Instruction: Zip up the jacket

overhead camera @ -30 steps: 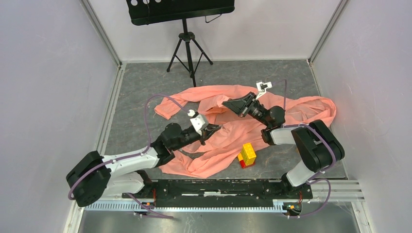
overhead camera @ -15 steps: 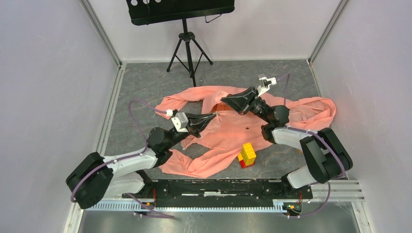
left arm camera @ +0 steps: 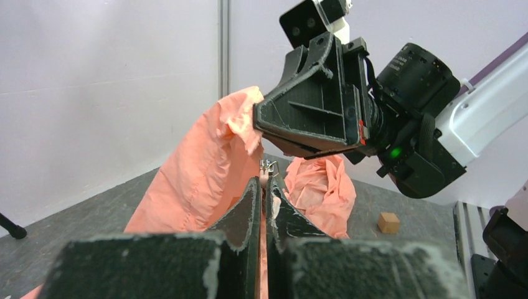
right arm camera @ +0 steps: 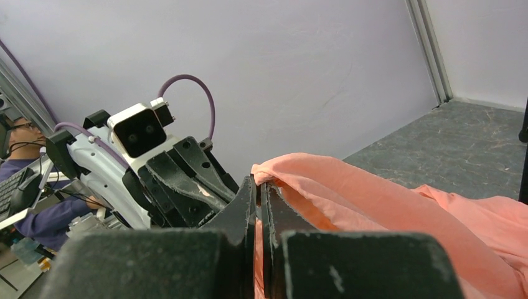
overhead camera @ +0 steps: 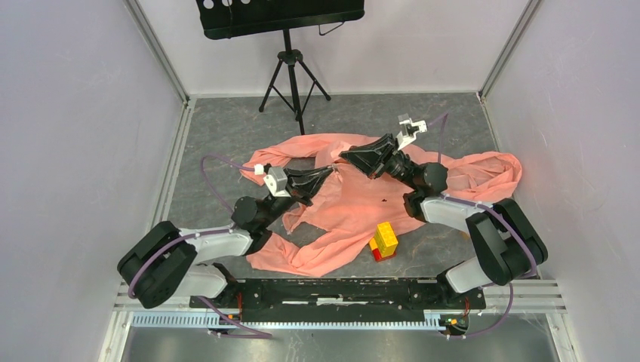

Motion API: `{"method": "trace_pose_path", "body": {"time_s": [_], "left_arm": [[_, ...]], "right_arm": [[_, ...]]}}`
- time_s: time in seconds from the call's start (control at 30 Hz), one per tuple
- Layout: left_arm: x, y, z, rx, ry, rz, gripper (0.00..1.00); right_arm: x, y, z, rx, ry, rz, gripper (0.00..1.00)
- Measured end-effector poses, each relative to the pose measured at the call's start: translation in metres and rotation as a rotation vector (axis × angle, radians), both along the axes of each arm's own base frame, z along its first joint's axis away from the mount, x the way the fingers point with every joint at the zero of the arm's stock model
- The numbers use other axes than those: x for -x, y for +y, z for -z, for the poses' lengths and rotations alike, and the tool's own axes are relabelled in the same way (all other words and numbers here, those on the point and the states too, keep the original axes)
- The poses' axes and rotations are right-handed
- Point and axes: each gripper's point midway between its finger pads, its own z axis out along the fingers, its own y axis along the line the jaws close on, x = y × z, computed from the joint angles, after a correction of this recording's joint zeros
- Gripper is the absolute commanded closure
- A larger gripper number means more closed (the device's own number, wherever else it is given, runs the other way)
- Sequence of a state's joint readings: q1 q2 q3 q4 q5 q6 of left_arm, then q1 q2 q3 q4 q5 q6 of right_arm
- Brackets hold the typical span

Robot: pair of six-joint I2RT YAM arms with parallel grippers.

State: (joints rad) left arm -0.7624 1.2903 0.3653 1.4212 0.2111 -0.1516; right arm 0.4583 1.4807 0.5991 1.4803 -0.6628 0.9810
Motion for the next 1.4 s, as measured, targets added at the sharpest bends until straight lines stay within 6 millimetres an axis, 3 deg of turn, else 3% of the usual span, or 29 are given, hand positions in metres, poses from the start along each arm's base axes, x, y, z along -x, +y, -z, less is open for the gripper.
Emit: {"method": "trace_pose_path", "body": {"time_s": [0.47, 1.4], "left_arm": [[-0.003, 0.002, -0.002, 0.041, 0.023, 0.009, 0.98], [-0.006, 0.002, 0.003, 0.033, 0.039, 0.02, 0.98]], "right_arm": [[0.006, 0.003, 0.004, 0.02, -0.012, -0.025, 1.0], [-0.003, 0.003, 0.013, 0.018, 0.055, -0.034, 1.0]]}}
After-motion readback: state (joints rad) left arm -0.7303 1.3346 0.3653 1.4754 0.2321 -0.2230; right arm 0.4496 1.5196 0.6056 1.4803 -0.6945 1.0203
